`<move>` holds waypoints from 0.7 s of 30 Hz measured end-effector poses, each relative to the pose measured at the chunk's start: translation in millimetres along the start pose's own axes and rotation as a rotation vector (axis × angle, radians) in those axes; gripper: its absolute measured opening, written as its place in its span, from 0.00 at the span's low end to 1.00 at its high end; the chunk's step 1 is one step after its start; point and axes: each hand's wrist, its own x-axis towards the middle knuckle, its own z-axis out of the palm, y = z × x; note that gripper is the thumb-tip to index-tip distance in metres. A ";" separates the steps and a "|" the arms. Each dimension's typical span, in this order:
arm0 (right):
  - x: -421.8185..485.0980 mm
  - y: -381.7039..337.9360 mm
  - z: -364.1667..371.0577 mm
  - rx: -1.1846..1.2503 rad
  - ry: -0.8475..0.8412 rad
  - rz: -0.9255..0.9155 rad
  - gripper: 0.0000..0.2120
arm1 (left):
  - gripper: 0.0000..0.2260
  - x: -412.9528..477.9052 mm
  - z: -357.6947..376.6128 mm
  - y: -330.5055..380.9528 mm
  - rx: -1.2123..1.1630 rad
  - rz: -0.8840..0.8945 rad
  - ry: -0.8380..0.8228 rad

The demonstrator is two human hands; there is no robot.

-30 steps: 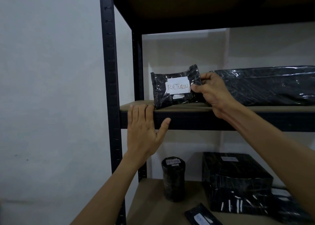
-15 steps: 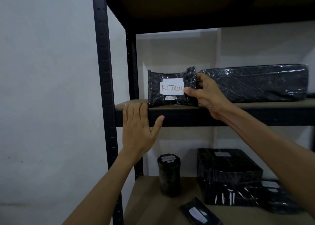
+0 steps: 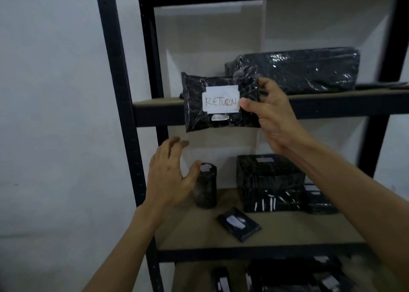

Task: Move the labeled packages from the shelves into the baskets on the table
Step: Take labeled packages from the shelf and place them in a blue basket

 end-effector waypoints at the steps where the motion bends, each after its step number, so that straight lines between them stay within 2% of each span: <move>1: -15.2 -0.6 -6.0 0.022 0.010 0.021 0.17 | 0.22 -8.8 -3.6 5.8 -0.055 -0.040 -0.074; 3: -46.8 -0.6 -19.9 0.080 0.020 0.088 0.18 | 0.18 -27.2 -11.2 20.0 -0.140 -0.101 -0.181; 6: -98.6 -0.1 -46.4 0.166 0.047 0.195 0.20 | 0.09 -63.2 -24.6 54.5 -0.205 -0.155 -0.162; 11: -191.7 -6.7 -94.9 0.225 0.100 0.329 0.16 | 0.11 -140.4 -38.4 118.5 -0.289 -0.275 -0.165; 15: -262.2 -11.5 -129.8 0.248 0.147 0.427 0.18 | 0.15 -203.4 -40.1 161.3 -0.294 -0.402 -0.208; 21: -362.9 -22.3 -161.0 0.235 0.207 0.549 0.18 | 0.13 -281.4 -52.9 227.7 -0.380 -0.443 -0.298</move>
